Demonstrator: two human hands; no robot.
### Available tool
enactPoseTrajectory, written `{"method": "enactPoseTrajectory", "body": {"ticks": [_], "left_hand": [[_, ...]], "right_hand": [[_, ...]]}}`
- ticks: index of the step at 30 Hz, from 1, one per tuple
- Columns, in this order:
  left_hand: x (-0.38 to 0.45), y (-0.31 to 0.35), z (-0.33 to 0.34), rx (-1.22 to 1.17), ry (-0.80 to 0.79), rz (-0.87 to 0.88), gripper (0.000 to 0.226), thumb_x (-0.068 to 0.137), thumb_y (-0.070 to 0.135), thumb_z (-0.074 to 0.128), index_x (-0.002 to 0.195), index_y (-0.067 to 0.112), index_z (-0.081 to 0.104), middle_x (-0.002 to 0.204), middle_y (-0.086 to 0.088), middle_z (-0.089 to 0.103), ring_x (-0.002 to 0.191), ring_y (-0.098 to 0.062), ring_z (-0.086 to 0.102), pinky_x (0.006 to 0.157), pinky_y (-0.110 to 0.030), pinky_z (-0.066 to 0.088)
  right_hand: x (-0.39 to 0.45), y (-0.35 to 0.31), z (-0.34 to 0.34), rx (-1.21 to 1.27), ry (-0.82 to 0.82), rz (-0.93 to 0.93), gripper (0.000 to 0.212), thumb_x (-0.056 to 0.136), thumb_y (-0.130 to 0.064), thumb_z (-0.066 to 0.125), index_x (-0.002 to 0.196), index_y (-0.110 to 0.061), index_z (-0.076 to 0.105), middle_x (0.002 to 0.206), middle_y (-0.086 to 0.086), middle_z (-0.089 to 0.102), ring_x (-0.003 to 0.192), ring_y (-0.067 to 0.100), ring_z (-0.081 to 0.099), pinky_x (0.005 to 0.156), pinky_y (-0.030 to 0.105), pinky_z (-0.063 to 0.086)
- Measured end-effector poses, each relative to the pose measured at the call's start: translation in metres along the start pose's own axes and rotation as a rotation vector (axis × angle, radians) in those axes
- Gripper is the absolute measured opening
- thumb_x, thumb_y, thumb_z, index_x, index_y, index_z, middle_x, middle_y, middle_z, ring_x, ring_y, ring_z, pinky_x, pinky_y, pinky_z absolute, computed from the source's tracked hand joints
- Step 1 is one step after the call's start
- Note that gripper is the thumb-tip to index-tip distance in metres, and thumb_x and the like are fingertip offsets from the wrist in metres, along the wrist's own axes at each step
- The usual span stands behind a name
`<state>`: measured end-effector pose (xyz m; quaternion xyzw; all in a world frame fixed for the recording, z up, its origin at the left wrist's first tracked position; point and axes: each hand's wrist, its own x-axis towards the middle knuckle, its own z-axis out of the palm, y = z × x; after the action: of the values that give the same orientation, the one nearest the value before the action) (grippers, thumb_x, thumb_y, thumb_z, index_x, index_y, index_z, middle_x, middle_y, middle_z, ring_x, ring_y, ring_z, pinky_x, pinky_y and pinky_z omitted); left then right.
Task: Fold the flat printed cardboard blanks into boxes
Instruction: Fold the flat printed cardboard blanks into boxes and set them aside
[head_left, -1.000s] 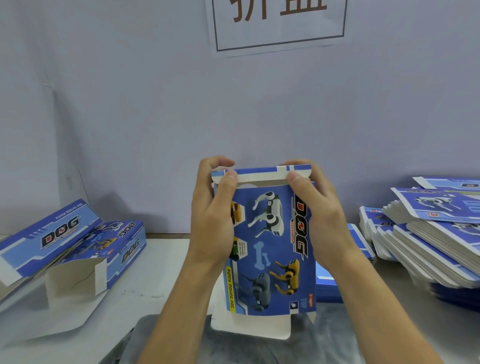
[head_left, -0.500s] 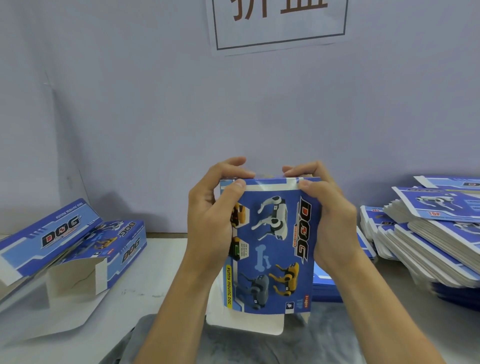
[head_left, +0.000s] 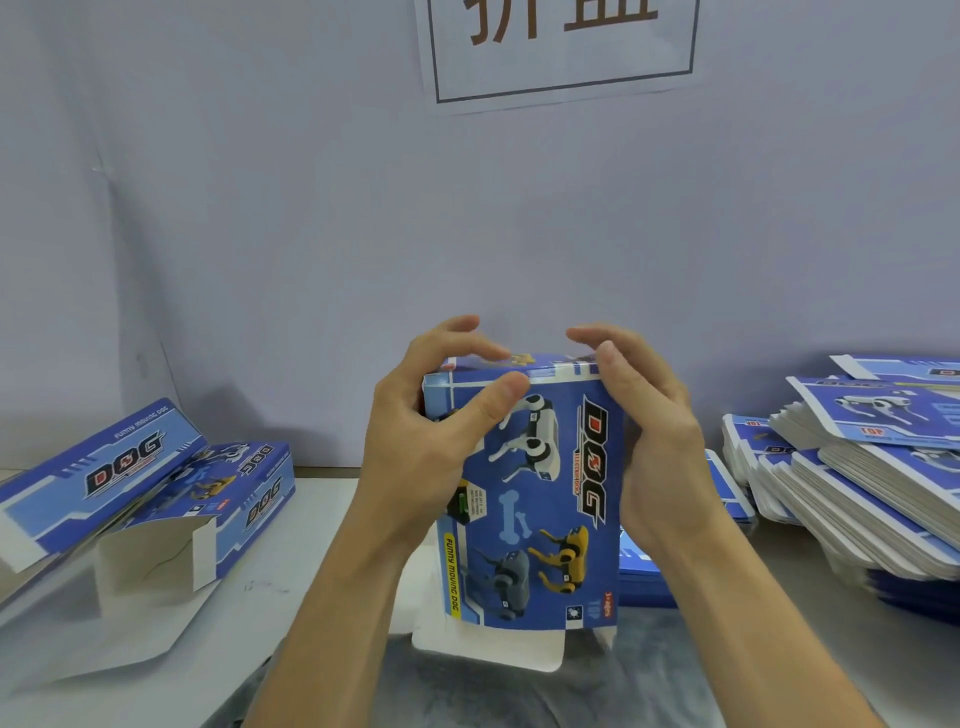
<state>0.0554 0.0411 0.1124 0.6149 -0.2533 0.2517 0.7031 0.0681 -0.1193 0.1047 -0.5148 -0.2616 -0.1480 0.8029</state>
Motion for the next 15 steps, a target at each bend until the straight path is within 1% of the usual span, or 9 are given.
{"method": "enactPoseTrajectory", "body": {"ticks": [1, 2, 3, 4, 7, 10, 12, 13, 15], "left_hand": [[0.0007, 0.0012, -0.001, 0.011, 0.021, 0.003, 0.008, 0.078, 0.03, 0.076, 0.086, 0.029, 0.074, 0.127, 0.018, 0.063, 0.105, -0.019, 0.072, 0.065, -0.031, 0.061], [0.0012, 0.0015, -0.0015, 0.019, 0.035, 0.006, 0.004, 0.078, 0.03, 0.074, 0.082, 0.03, 0.075, 0.127, 0.017, 0.064, 0.106, -0.018, 0.071, 0.066, -0.031, 0.061], [0.0013, 0.0017, -0.0015, 0.021, 0.039, 0.004, 0.002, 0.077, 0.029, 0.073, 0.078, 0.03, 0.075, 0.127, 0.015, 0.064, 0.107, -0.018, 0.071, 0.066, -0.031, 0.061], [0.0013, 0.001, -0.0013, 0.012, 0.038, -0.001, 0.003, 0.077, 0.029, 0.073, 0.076, 0.03, 0.075, 0.127, 0.014, 0.064, 0.108, -0.02, 0.071, 0.065, -0.031, 0.061], [0.0004, 0.0001, -0.0012, 0.022, 0.021, -0.007, 0.007, 0.075, 0.03, 0.073, 0.069, 0.033, 0.074, 0.126, 0.013, 0.064, 0.108, -0.025, 0.07, 0.062, -0.03, 0.061], [0.0002, 0.0002, -0.0029, 0.064, 0.007, 0.003, 0.005, 0.074, 0.03, 0.074, 0.073, 0.034, 0.074, 0.129, 0.014, 0.063, 0.109, -0.023, 0.07, 0.064, -0.03, 0.061], [0.0006, 0.0017, -0.005, 0.123, -0.029, 0.012, 0.013, 0.071, 0.031, 0.077, 0.082, 0.038, 0.075, 0.132, 0.017, 0.06, 0.109, -0.021, 0.07, 0.066, -0.031, 0.062], [0.0007, 0.0028, -0.0058, 0.149, -0.041, 0.018, 0.017, 0.07, 0.031, 0.078, 0.085, 0.039, 0.076, 0.133, 0.018, 0.059, 0.11, -0.02, 0.069, 0.067, -0.031, 0.062], [0.0013, 0.0049, -0.0071, 0.166, -0.027, 0.023, 0.018, 0.069, 0.033, 0.078, 0.087, 0.038, 0.078, 0.131, 0.017, 0.06, 0.114, -0.015, 0.067, 0.066, -0.031, 0.062]], "right_hand": [[-0.0002, -0.0001, 0.0002, 0.022, 0.014, 0.007, 0.017, 0.085, -0.038, 0.062, 0.091, -0.028, 0.076, 0.118, -0.004, 0.07, 0.096, 0.023, 0.073, 0.07, 0.035, 0.06], [-0.0005, -0.0004, 0.0015, 0.029, 0.027, 0.011, 0.018, 0.08, -0.041, 0.067, 0.086, -0.028, 0.078, 0.129, -0.006, 0.065, 0.104, 0.023, 0.071, 0.074, 0.035, 0.06], [-0.001, -0.0009, 0.0032, 0.029, 0.033, 0.014, 0.02, 0.075, -0.044, 0.07, 0.081, -0.027, 0.079, 0.134, -0.008, 0.062, 0.107, 0.022, 0.07, 0.073, 0.034, 0.06], [-0.001, -0.001, 0.005, 0.028, 0.037, 0.018, 0.023, 0.07, -0.046, 0.072, 0.075, -0.025, 0.079, 0.134, -0.009, 0.061, 0.107, 0.022, 0.07, 0.072, 0.033, 0.059], [-0.0018, -0.0007, 0.007, 0.023, 0.06, 0.027, 0.03, 0.064, -0.048, 0.074, 0.067, -0.019, 0.075, 0.13, -0.006, 0.064, 0.101, 0.023, 0.072, 0.068, 0.032, 0.059], [-0.0025, 0.0006, 0.0084, 0.003, 0.09, 0.01, 0.03, 0.068, -0.047, 0.073, 0.067, -0.017, 0.075, 0.128, -0.004, 0.065, 0.092, 0.021, 0.073, 0.064, 0.03, 0.058], [-0.0027, 0.0019, 0.0088, -0.014, 0.11, 0.01, 0.025, 0.075, -0.043, 0.07, 0.072, -0.019, 0.077, 0.128, -0.001, 0.066, 0.092, 0.024, 0.074, 0.063, 0.031, 0.059], [-0.0025, 0.0024, 0.008, -0.016, 0.113, 0.008, 0.023, 0.079, -0.04, 0.068, 0.078, -0.02, 0.078, 0.124, 0.001, 0.068, 0.091, 0.025, 0.074, 0.064, 0.032, 0.06], [-0.0023, 0.0017, 0.0072, -0.024, 0.118, -0.011, 0.023, 0.087, -0.038, 0.061, 0.092, -0.022, 0.077, 0.103, 0.003, 0.075, 0.082, 0.023, 0.075, 0.062, 0.033, 0.06]]}}
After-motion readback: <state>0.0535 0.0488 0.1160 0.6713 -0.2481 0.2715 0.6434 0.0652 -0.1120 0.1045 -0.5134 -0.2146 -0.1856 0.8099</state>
